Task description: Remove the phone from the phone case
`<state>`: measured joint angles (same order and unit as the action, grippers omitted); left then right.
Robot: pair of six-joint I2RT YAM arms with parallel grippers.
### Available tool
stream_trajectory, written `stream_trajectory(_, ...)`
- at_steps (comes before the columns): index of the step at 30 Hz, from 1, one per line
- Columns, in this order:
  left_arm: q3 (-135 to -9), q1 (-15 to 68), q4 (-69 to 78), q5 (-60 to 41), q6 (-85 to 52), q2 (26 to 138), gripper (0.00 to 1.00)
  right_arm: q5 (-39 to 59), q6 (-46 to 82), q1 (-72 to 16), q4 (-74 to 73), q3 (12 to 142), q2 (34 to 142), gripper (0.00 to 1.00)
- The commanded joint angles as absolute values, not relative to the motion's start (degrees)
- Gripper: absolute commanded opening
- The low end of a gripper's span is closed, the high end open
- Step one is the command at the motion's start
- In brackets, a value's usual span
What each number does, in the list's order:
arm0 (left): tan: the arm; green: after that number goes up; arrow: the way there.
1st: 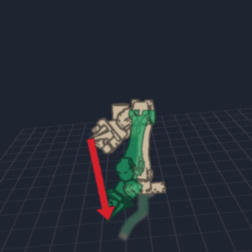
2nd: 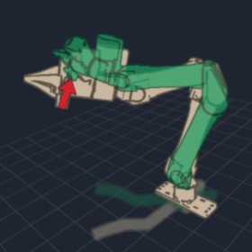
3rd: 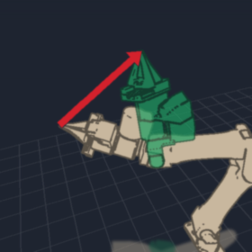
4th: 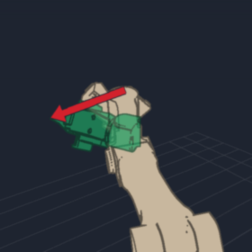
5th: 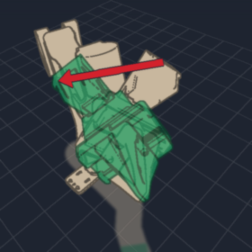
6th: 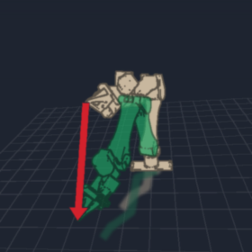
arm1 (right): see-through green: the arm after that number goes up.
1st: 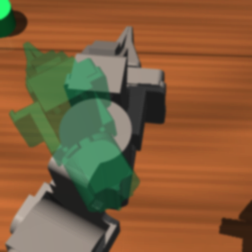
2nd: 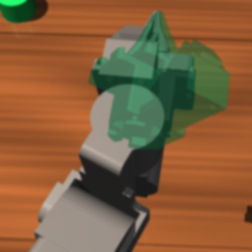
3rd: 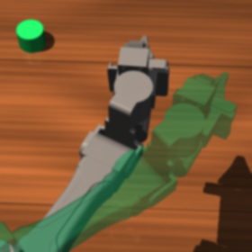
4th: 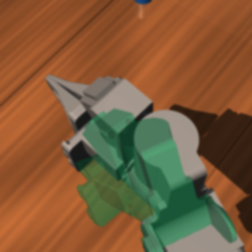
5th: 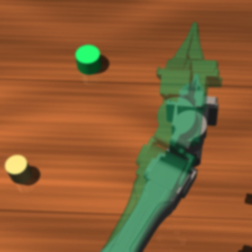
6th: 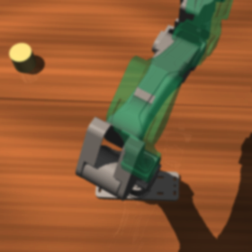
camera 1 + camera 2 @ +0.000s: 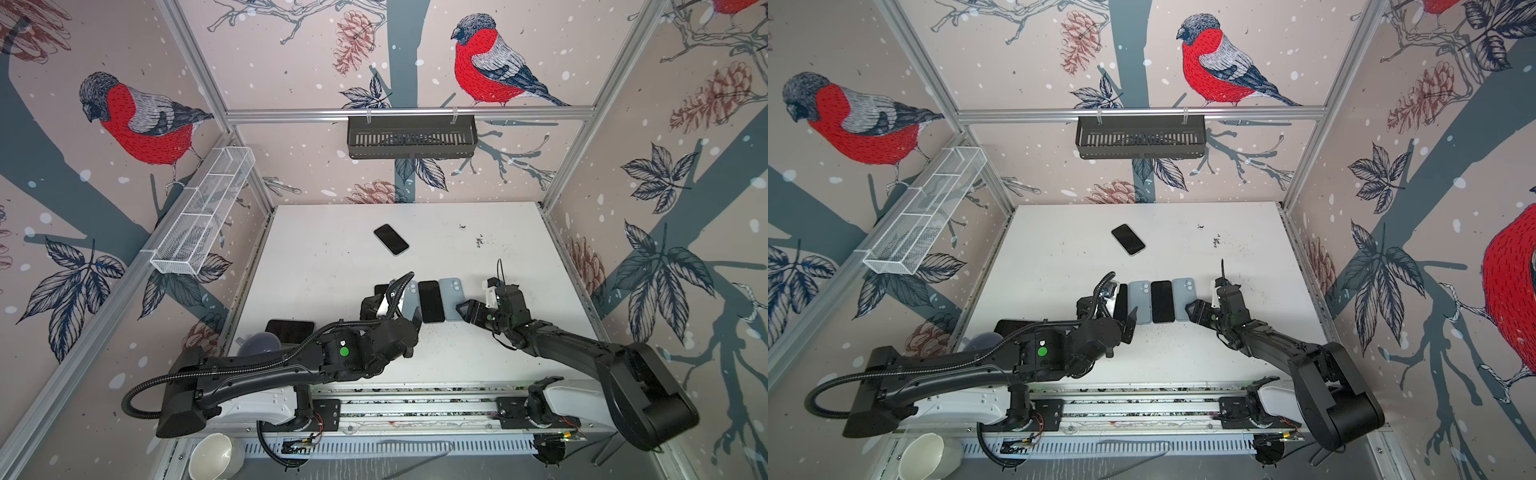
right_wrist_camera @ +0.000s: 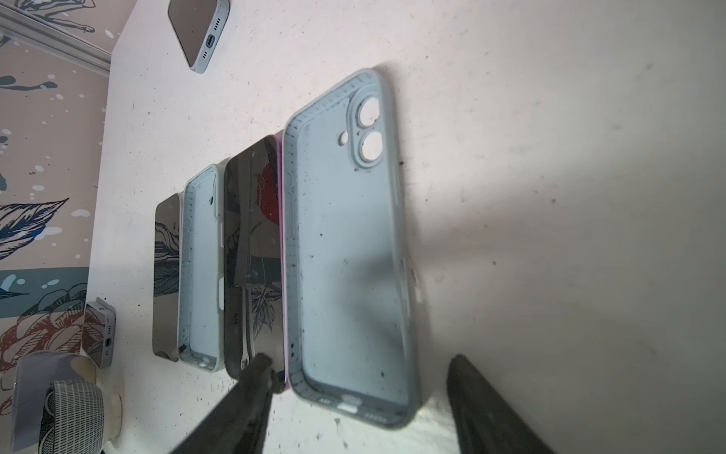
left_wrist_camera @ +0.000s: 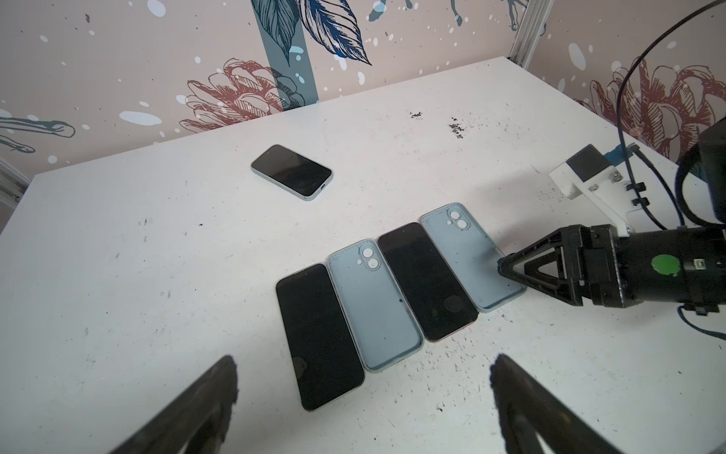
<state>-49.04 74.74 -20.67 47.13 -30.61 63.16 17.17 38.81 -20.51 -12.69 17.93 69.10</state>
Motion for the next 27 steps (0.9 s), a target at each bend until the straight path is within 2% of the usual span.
stream_trajectory(1,-49.6,74.4,-23.1,48.7,-33.0,62.3,0.99,15.9,36.8,-20.6,-7.8,17.7,64.3,0.82)
stream_trajectory(6,-48.7,72.6,-23.1,46.2,-33.6,58.9,0.99,13.0,34.7,-20.6,-2.3,18.2,52.1,0.91)
stream_trajectory(16,-47.0,59.6,-31.5,36.7,-35.6,46.0,0.99,12.0,31.8,-20.8,7.6,23.2,33.3,0.99)
stream_trajectory(21,-45.8,55.6,-35.1,36.4,-36.3,40.6,0.99,13.4,32.1,-20.9,6.7,23.5,25.9,1.00)
stream_trajectory(27,-44.8,54.8,-37.4,38.0,-37.3,37.9,0.99,9.6,30.0,-20.9,10.9,26.7,21.3,1.00)
